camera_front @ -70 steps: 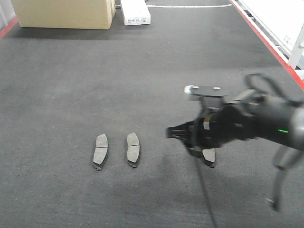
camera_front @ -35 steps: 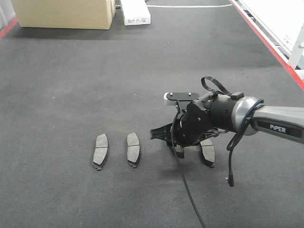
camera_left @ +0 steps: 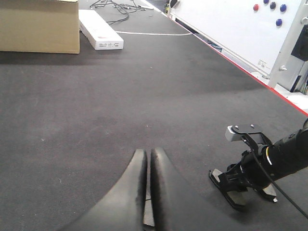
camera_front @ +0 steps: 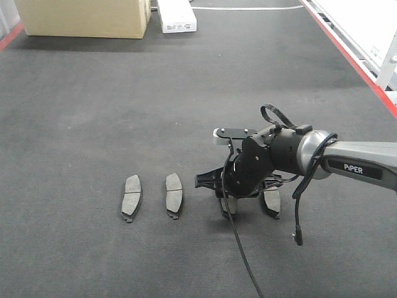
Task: Move and align brake pads A on conveyor
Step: 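Lower the right gripper's pad onto the belt between the placed pads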
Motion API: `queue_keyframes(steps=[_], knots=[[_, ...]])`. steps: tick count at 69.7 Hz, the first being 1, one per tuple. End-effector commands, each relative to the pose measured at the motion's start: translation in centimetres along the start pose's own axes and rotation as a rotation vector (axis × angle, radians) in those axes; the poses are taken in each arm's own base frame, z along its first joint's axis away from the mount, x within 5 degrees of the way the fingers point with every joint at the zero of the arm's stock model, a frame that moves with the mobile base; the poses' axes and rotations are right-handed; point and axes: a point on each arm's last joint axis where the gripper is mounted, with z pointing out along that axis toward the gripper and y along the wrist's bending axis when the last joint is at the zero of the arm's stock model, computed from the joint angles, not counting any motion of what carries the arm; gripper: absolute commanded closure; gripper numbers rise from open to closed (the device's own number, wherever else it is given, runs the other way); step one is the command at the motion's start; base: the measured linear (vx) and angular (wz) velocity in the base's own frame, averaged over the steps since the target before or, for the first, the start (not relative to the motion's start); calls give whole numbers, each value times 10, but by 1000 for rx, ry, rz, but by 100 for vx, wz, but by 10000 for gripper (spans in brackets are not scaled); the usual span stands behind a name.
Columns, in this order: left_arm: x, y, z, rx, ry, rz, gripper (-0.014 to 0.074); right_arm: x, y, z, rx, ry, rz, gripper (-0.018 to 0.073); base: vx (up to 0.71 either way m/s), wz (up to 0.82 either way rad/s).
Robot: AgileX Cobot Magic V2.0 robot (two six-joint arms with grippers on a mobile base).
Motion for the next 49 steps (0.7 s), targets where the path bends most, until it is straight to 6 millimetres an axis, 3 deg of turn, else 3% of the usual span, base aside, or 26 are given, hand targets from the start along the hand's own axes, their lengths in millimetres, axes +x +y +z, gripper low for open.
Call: queue_keyframes(steps=[1,15,36,49], knots=[[-10,-4,-2,35,-56,17,603,-17,6,-26,-49,-101,0,221,0,0],[-10,-4,-2,35,-56,17,603,-20,5,-35,-55,-120,0,156,0,0],[-10,-4,-2,35,-56,17,603,-26,1,-84,-47,-213,-46,157,0,0],[-10,-4,-2,35,-56,17,603,-7,-8,-115,-80,-311,-70,195,0,0]])
